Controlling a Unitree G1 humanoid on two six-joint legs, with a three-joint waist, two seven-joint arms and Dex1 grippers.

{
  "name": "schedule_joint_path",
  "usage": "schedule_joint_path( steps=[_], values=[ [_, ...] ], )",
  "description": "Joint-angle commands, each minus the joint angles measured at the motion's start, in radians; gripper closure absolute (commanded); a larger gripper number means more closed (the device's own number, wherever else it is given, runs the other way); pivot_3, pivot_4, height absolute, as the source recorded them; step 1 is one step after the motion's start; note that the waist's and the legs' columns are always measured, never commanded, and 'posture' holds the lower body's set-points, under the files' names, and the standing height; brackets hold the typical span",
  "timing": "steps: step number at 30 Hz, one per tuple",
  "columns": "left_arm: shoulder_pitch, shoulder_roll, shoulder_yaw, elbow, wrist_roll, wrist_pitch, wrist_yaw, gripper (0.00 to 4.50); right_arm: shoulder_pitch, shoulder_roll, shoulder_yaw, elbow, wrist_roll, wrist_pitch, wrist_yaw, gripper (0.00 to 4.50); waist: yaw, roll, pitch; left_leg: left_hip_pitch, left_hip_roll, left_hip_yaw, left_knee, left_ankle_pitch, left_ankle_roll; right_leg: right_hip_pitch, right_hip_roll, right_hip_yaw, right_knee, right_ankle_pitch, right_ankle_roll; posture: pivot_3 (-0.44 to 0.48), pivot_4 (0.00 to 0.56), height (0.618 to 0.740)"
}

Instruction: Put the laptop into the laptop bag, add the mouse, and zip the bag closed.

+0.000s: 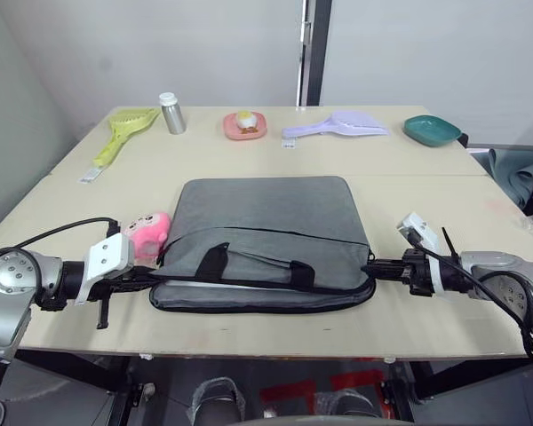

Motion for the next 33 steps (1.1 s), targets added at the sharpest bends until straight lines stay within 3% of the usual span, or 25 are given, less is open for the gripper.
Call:
schedule_joint_path(
  steps=[1, 11, 25, 29, 30, 33],
  values=[
    [0.019, -0.002, 0.037, 0.04, -0.001, -0.036, 0.037, 4.5, 0.044, -0.044, -0.008, -0.093, -0.013, -0.026, 0.065, 4.49, 0.001, 0.0, 0.0, 0.0, 0.0, 0.0, 0.0, 0.0, 0.0, 0.0, 0.0, 0.0, 0.0, 0.0, 0.0, 0.0, 0.15, 0.74],
    [-0.145, -0.095, -0.074, 0.13, -0.013, -0.051, 0.036, 4.5, 0.104, -0.062, -0.097, -0.092, -0.027, -0.021, 0.048, 4.49, 0.01, 0.0, 0.0, 0.001, 0.0, 0.0, 0.004, 0.0, 0.001, 0.001, -0.001, 0.002, 0.003, 0.0, 0.0, 0.0, 0.15, 0.74],
    [-0.143, -0.087, -0.099, 0.121, -0.027, -0.012, -0.009, 4.5, 0.129, -0.062, -0.132, -0.064, -0.068, -0.039, 0.056, 4.49, 0.005, 0.0, -0.001, 0.001, 0.0, 0.001, 0.003, 0.0, 0.001, 0.0, -0.001, 0.002, 0.003, 0.0, 0.0, 0.0, 0.15, 0.74],
    [-0.14, -0.071, -0.077, 0.12, -0.075, 0.064, -0.025, 3.22, 0.115, -0.059, -0.136, -0.032, -0.086, -0.053, 0.061, 4.5, 0.005, 0.0, -0.001, 0.0, 0.0, 0.001, 0.003, 0.0, 0.001, 0.0, -0.001, 0.002, 0.003, 0.0, 0.0, 0.0, 0.15, 0.74],
    [-0.137, -0.065, -0.067, 0.104, -0.099, 0.094, -0.035, 2.88, 0.114, -0.063, -0.141, -0.023, -0.086, -0.054, 0.07, 3.81, 0.006, 0.0, -0.001, 0.0, 0.0, 0.001, 0.003, 0.0, 0.001, 0.0, -0.001, 0.002, 0.003, 0.0, 0.0, 0.0, 0.15, 0.74],
    [-0.117, -0.019, -0.031, 0.05, -0.168, 0.213, -0.059, 1.74, 0.13, -0.093, -0.157, -0.009, -0.094, -0.061, 0.103, 2.87, 0.005, 0.0, -0.001, 0.001, 0.0, 0.001, 0.004, 0.0, 0.001, 0.0, -0.001, 0.002, 0.004, 0.0, 0.0, 0.0, 0.15, 0.74]
  ],
)
